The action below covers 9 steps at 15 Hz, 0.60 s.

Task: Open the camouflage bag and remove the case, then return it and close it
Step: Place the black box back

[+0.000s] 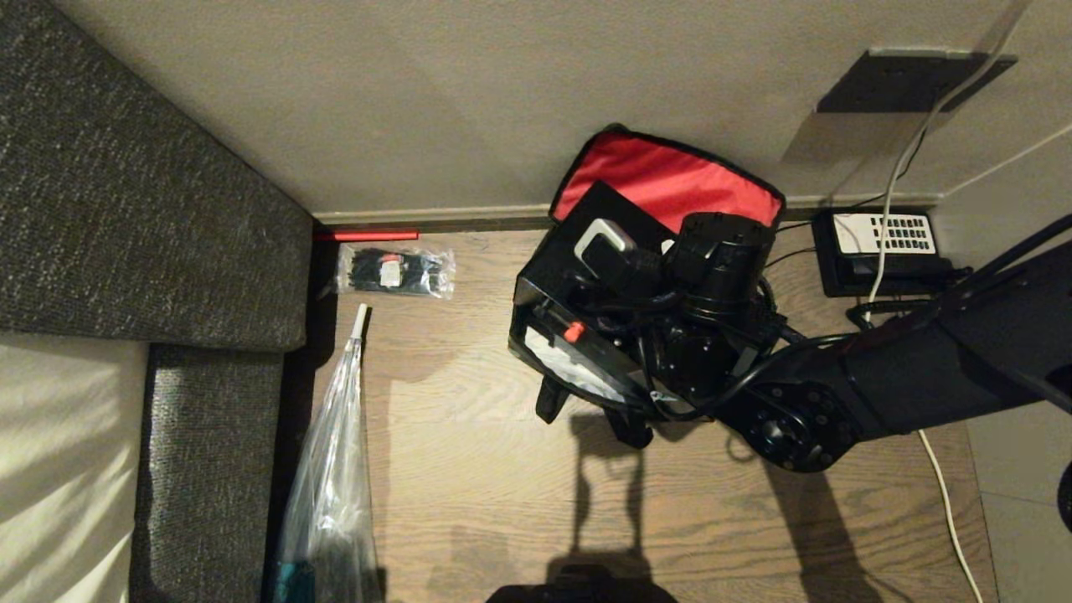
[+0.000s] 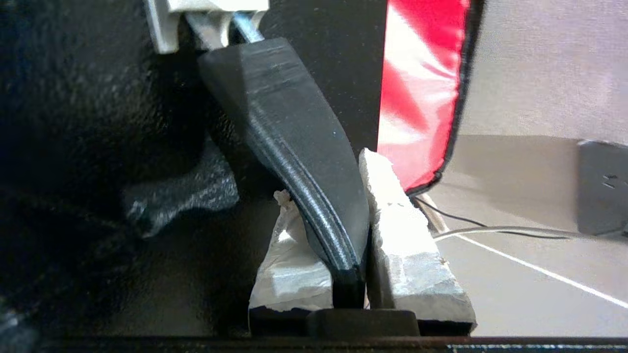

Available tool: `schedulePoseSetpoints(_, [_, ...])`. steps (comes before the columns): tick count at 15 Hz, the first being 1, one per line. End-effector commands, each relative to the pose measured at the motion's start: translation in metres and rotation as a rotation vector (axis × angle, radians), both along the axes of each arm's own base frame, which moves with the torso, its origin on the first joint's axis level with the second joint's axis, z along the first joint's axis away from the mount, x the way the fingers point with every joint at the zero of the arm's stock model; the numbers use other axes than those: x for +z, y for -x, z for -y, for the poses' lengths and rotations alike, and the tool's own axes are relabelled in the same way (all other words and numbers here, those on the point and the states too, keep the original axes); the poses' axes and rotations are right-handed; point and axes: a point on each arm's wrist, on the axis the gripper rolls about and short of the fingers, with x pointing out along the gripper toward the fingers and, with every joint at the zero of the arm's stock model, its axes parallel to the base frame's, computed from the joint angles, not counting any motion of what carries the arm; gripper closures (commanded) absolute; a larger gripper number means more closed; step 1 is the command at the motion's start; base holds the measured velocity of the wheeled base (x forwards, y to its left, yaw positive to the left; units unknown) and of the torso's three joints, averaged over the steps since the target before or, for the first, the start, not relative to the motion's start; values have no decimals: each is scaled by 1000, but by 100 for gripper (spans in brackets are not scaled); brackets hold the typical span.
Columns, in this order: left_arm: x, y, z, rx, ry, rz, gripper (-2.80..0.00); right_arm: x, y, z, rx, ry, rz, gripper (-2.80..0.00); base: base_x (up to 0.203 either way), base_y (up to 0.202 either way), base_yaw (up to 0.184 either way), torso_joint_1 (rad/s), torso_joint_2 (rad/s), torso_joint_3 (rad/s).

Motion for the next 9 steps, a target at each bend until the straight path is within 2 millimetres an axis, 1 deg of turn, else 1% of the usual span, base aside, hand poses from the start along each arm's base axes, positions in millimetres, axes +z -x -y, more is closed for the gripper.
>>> schedulePoseSetpoints(1, [0, 0, 0, 0, 0, 3, 0, -1, 4, 5, -7, 22, -18, 0, 0, 0, 0, 0, 0, 0])
schedulePoseSetpoints(2, [0, 0, 0, 0, 1, 3, 0, -1, 6, 7, -6, 28, -30, 0, 0, 0, 0, 0, 0, 0])
schedulePoseSetpoints(4, [0, 0, 0, 0, 0, 3, 0, 7, 10, 11, -7, 27, -39, 0, 0, 0, 0, 0, 0, 0])
schedulePoseSetpoints(7, [0, 0, 0, 1, 0, 3, 0, 12, 14, 17, -10, 34, -44, 0, 0, 0, 0, 0, 0, 0])
schedulePoseSetpoints(9, [0, 0, 0, 0, 1, 3, 0, 12, 16, 19, 9, 41, -49, 0, 0, 0, 0, 0, 0, 0])
